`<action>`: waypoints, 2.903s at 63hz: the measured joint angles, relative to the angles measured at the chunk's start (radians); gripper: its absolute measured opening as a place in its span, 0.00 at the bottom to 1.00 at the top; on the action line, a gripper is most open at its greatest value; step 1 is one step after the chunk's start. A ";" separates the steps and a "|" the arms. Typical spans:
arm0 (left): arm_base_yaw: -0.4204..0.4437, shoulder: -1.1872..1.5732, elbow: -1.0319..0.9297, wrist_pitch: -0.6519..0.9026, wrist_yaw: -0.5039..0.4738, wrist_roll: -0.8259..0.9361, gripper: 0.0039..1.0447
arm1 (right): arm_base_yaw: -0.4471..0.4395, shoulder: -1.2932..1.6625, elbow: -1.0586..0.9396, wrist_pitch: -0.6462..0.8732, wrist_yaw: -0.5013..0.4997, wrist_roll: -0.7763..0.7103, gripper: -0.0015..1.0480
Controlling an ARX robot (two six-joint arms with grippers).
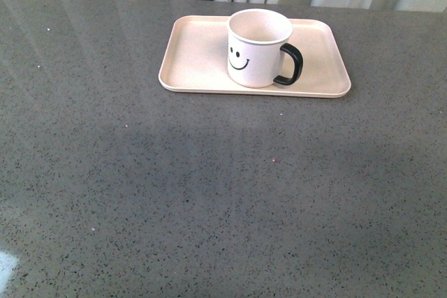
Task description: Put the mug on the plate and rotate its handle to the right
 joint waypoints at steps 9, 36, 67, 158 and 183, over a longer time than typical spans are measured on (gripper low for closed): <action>0.000 0.000 0.000 0.000 0.000 0.000 0.91 | 0.048 0.301 0.200 0.275 0.143 0.071 0.91; 0.000 0.000 0.000 0.000 0.000 0.000 0.91 | 0.287 1.065 0.819 0.264 0.411 0.426 0.91; 0.000 0.000 0.000 0.000 0.000 0.000 0.91 | 0.312 1.306 1.054 0.163 0.517 0.551 0.91; 0.000 0.000 0.000 0.000 0.000 0.000 0.91 | 0.372 1.524 1.350 -0.001 0.597 0.607 0.06; 0.000 0.000 0.000 0.000 0.000 0.000 0.91 | 0.340 1.523 1.449 -0.085 0.546 0.343 0.02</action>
